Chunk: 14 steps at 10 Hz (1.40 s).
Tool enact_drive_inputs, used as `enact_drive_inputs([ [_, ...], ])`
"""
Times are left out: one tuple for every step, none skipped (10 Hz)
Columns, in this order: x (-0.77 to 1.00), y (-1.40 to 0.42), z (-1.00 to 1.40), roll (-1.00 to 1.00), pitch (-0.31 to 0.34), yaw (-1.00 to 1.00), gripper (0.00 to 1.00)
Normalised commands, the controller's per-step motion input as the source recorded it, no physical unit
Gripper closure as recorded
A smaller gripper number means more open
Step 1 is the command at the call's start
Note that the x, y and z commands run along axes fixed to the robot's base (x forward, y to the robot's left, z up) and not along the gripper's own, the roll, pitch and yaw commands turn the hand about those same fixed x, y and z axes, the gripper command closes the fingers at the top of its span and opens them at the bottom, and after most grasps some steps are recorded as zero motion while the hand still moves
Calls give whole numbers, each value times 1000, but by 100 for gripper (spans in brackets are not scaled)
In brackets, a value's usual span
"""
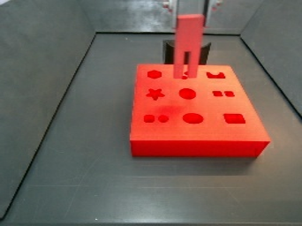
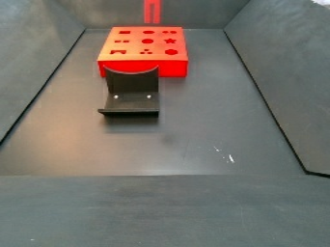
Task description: Insert the double-square object.
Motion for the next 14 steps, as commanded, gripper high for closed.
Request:
enact_drive_inputs([
  [1000, 0, -174, 0, -4, 0, 100],
  [1000, 0, -254, 0, 83, -100, 100],
  [969, 0, -214, 69, 129, -66, 100],
  [991, -60, -106, 257, 179, 0, 100],
  [977, -63, -60, 316, 184, 0, 100],
  [917, -46, 0, 380, 196, 0, 100],
  [831, -14, 0, 409, 251, 0, 100],
  [809, -54, 0, 379, 270, 0, 100],
  [914, -17, -100, 176, 180, 0, 100],
  [849, -6, -183, 79, 57, 0, 100],
  [800, -17, -163, 54, 4, 0, 100],
  [909, -46, -111, 61, 24, -6, 100],
  [983, -51, -40, 74, 49, -23, 100],
  [943, -29, 0, 0, 17, -166, 100],
])
